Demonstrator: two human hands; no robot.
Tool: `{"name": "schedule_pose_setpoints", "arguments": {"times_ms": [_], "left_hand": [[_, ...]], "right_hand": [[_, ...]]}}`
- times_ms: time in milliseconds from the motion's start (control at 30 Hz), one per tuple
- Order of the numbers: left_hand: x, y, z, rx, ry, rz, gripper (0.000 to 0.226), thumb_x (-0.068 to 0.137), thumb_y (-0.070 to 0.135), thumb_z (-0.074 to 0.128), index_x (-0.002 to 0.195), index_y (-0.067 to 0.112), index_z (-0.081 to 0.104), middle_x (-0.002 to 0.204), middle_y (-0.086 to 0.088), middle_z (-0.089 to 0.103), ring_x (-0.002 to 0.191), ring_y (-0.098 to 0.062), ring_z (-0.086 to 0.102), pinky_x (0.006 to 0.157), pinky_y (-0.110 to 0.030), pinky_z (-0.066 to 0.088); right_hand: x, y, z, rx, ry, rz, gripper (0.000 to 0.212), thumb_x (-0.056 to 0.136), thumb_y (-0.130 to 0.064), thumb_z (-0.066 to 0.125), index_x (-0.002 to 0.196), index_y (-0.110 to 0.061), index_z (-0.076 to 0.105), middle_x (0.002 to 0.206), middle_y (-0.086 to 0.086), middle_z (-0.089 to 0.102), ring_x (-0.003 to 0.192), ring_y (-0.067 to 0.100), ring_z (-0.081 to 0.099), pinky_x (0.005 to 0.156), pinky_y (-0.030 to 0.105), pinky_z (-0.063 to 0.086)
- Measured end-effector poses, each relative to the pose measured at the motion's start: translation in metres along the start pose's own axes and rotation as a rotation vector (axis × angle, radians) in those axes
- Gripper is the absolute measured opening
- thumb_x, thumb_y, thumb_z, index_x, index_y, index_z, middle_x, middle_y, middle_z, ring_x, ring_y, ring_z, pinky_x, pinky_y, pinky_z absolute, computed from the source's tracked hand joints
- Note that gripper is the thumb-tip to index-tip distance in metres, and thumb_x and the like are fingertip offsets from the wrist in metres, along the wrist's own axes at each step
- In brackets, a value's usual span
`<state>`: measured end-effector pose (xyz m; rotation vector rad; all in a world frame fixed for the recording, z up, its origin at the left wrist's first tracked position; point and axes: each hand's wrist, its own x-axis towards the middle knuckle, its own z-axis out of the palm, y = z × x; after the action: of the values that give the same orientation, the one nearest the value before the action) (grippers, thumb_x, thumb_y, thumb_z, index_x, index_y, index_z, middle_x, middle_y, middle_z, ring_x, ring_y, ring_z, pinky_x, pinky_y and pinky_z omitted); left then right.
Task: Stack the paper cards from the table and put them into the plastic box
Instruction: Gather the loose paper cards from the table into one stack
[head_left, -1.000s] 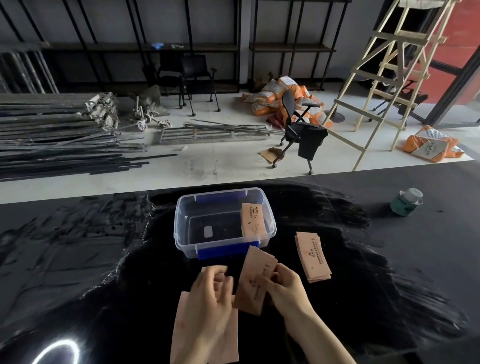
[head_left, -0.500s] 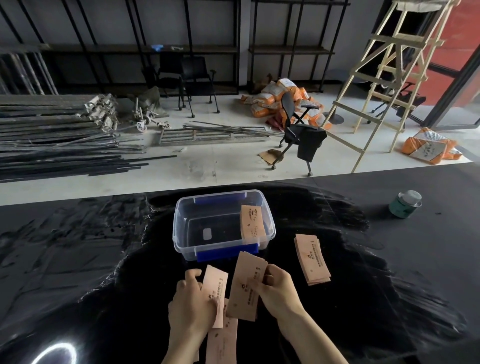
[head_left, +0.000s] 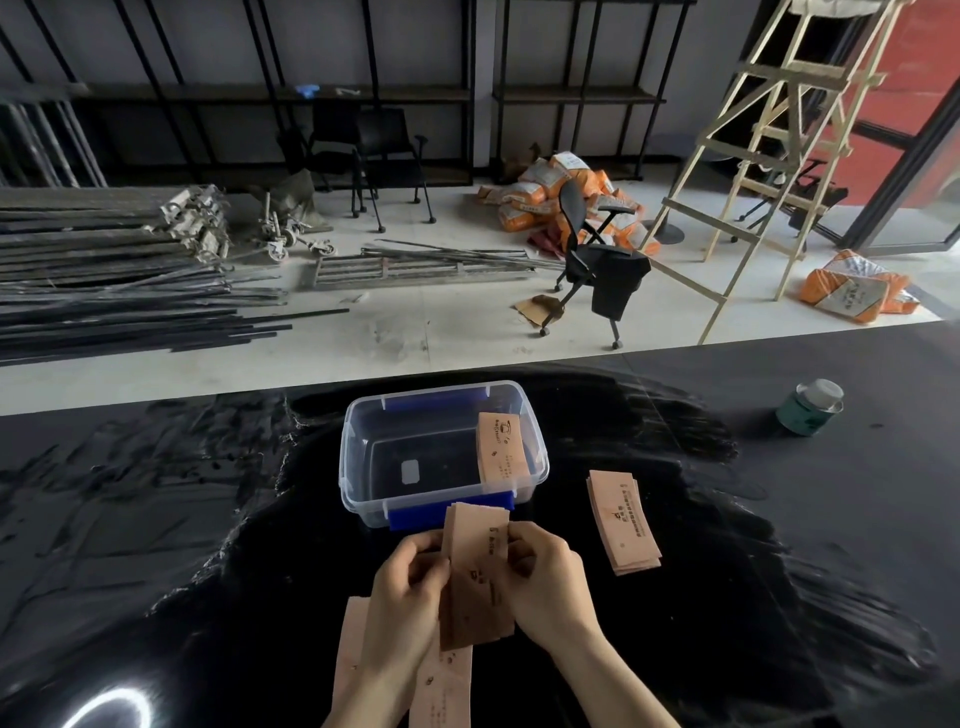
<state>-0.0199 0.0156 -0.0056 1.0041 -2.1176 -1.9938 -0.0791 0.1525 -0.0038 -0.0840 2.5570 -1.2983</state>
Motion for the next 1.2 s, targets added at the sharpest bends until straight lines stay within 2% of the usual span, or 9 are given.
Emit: {"name": "schedule_pose_setpoints", "arguments": {"times_ms": [233, 300, 367, 500, 667, 900, 1033, 1100, 1200], "left_hand": [[-0.007, 0.002, 0.004, 0.033, -0.007, 0.068, 0.025, 0.098, 0.008, 0.057, 0.106, 0.029, 0.069, 0.104, 0.001, 0.076, 0.101, -0.017, 0.071, 0.091, -0.048, 0.059], [-0.010, -0.002, 0.000, 0.110, -0.008, 0.094, 0.022, 0.098, 0.015, 0.059, 0.107, 0.033, 0.067, 0.106, 0.005, 0.076, 0.100, -0.013, 0.071, 0.090, -0.038, 0.060], [-0.012, -0.006, -0.007, 0.401, 0.037, 0.144, 0.020, 0.097, 0.029, 0.060, 0.115, 0.038, 0.061, 0.113, 0.011, 0.072, 0.100, -0.006, 0.068, 0.088, -0.027, 0.057], [-0.020, -0.010, -0.006, 1.113, -0.043, 0.092, 0.090, 0.072, 0.074, 0.063, 0.148, 0.036, 0.032, 0.144, 0.010, 0.047, 0.132, -0.012, 0.045, 0.111, -0.033, 0.038], [-0.022, -0.016, 0.001, 1.313, -0.202, 0.090, 0.121, 0.057, 0.072, 0.074, 0.155, 0.036, 0.011, 0.149, 0.004, 0.028, 0.137, -0.021, 0.029, 0.113, -0.039, 0.027], [-0.014, -0.012, -0.005, 0.955, -0.232, -0.013, 0.107, 0.067, 0.040, 0.084, 0.152, 0.030, 0.019, 0.140, -0.001, 0.047, 0.126, -0.017, 0.049, 0.107, -0.030, 0.041], [-0.010, -0.011, -0.011, 0.644, -0.065, 0.013, 0.050, 0.086, 0.020, 0.073, 0.132, 0.023, 0.054, 0.100, 0.015, 0.062, 0.084, 0.000, 0.054, 0.067, -0.005, 0.037], [-0.006, -0.008, -0.012, 0.403, 0.014, -0.020, 0.032, 0.091, 0.019, 0.070, 0.123, 0.021, 0.064, 0.098, 0.011, 0.067, 0.084, -0.002, 0.059, 0.067, -0.010, 0.040], [0.001, -0.002, -0.012, 0.011, 0.089, -0.106, 0.014, 0.095, 0.020, 0.065, 0.109, 0.020, 0.070, 0.101, -0.006, 0.075, 0.092, -0.021, 0.070, 0.085, -0.038, 0.057]], "right_hand": [[0.003, 0.001, 0.000, 0.015, -0.039, 0.016, 0.025, 0.091, -0.009, 0.077, 0.114, -0.018, 0.074, 0.100, -0.004, 0.079, 0.090, 0.010, 0.075, 0.077, 0.025, 0.064], [0.004, 0.005, -0.002, 0.041, -0.056, 0.029, 0.027, 0.090, -0.009, 0.078, 0.114, -0.019, 0.073, 0.101, -0.005, 0.079, 0.089, 0.009, 0.075, 0.073, 0.024, 0.064], [0.004, 0.008, -0.004, 0.062, -0.049, 0.036, 0.028, 0.090, -0.011, 0.080, 0.112, -0.025, 0.070, 0.099, -0.006, 0.078, 0.085, 0.007, 0.076, 0.064, 0.019, 0.062], [0.004, 0.013, -0.006, 0.078, -0.022, 0.048, 0.032, 0.091, -0.013, 0.079, 0.103, -0.036, 0.062, 0.096, -0.010, 0.077, 0.082, 0.005, 0.075, 0.059, 0.018, 0.059], [0.005, 0.015, -0.004, 0.081, -0.011, 0.068, 0.029, 0.091, -0.013, 0.080, 0.106, -0.031, 0.064, 0.097, -0.008, 0.077, 0.084, 0.005, 0.074, 0.058, 0.016, 0.057], [0.003, 0.014, -0.004, 0.114, -0.043, 0.095, 0.031, 0.093, -0.014, 0.078, 0.119, -0.024, 0.066, 0.105, -0.003, 0.077, 0.089, 0.012, 0.075, 0.058, 0.017, 0.056], [0.002, 0.014, -0.007, 0.178, -0.076, 0.120, 0.030, 0.093, -0.013, 0.078, 0.118, -0.024, 0.067, 0.102, -0.001, 0.078, 0.090, 0.017, 0.077, 0.068, 0.032, 0.065], [0.003, 0.014, -0.009, 0.216, -0.106, 0.144, 0.029, 0.092, -0.012, 0.079, 0.116, -0.025, 0.068, 0.102, 0.001, 0.079, 0.090, 0.019, 0.078, 0.074, 0.037, 0.068], [0.003, 0.012, -0.006, 0.374, -0.142, 0.192, 0.026, 0.089, -0.009, 0.082, 0.111, -0.019, 0.072, 0.096, 0.006, 0.081, 0.084, 0.022, 0.081, 0.077, 0.047, 0.069]]}}
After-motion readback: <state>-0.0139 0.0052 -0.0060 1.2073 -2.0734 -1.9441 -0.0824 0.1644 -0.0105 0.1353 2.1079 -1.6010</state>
